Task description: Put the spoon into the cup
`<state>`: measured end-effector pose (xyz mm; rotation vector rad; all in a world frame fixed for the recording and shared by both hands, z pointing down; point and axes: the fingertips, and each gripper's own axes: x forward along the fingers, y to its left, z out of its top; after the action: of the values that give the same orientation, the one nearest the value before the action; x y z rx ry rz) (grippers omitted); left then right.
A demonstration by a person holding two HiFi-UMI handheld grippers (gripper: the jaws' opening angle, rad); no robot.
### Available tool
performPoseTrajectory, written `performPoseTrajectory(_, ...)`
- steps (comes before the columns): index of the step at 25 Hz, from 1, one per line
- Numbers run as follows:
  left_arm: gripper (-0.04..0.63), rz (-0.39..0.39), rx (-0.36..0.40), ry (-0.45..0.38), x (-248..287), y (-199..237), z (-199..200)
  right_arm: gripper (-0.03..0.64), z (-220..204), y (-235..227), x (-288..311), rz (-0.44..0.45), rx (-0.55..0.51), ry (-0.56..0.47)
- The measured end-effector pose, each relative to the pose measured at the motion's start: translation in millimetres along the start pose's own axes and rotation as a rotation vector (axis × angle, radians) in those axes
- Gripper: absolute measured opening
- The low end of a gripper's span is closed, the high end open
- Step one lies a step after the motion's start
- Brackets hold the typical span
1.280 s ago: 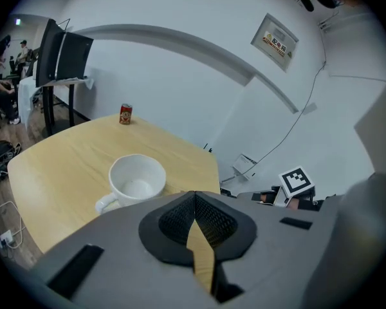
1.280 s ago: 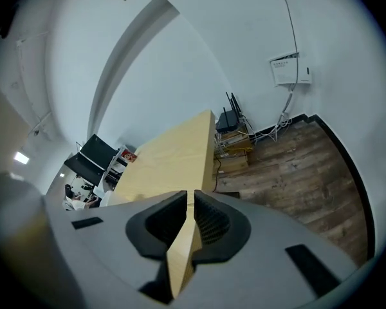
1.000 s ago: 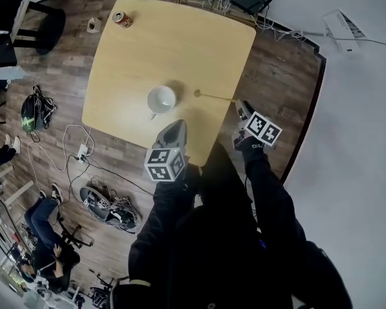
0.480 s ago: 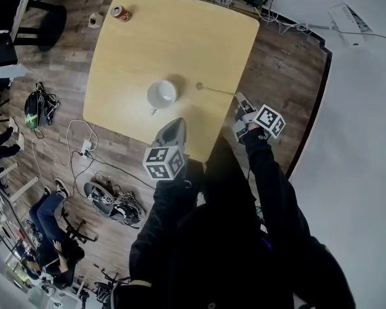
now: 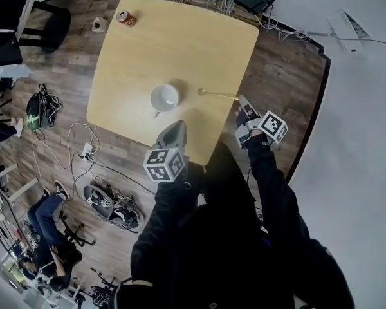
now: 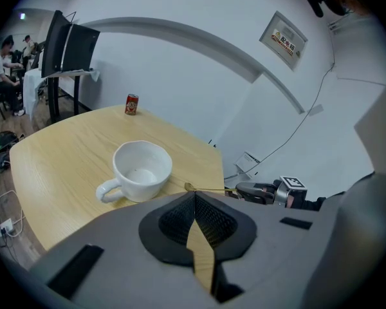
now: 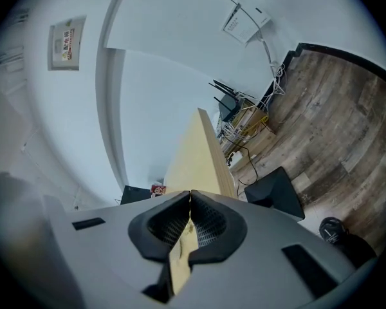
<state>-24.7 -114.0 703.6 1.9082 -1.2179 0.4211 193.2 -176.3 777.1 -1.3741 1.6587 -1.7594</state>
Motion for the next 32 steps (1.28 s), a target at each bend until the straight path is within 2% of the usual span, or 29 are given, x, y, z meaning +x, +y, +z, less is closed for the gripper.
performPoseTrajectory(6, 0.032, 0.008, -0.021, -0.052, -15.7, 2.7, 21.4, 0.023, 5.8, 50.0, -7.5, 0.074, -0.038, 0.002)
performPoseTrajectory(12, 0.032, 0.046, -0.056, -0.098, -31.5, 19.8, 39.9, 0.025, -2.7, 123.0, 3.6, 0.216, -0.121, 0.041)
performPoseTrajectory(15, 0.032, 0.060, -0.068, -0.115, -35.6, 28.4, 47.9, 0.025, -14.0, 142.4, 14.1, 0.181, -0.203, 0.083)
performPoseTrajectory(20, 0.033, 0.090, -0.089, -0.124, -45.8, 49.1, 49.1, 0.025, -50.7, 167.7, 36.2, 0.157, -0.397, 0.179)
performPoseTrajectory(24, 0.032, 0.118, -0.107, -0.128, -55.4, 67.3, 48.8, 0.025, -74.8, 179.1, 52.9, 0.113, -0.549, 0.217)
performPoseTrajectory(32, 0.033, 0.144, -0.134, -0.131, -66.7, 90.0, 47.1, 0.025, -110.3, 177.3, 79.2, 0.018, -0.708, 0.276)
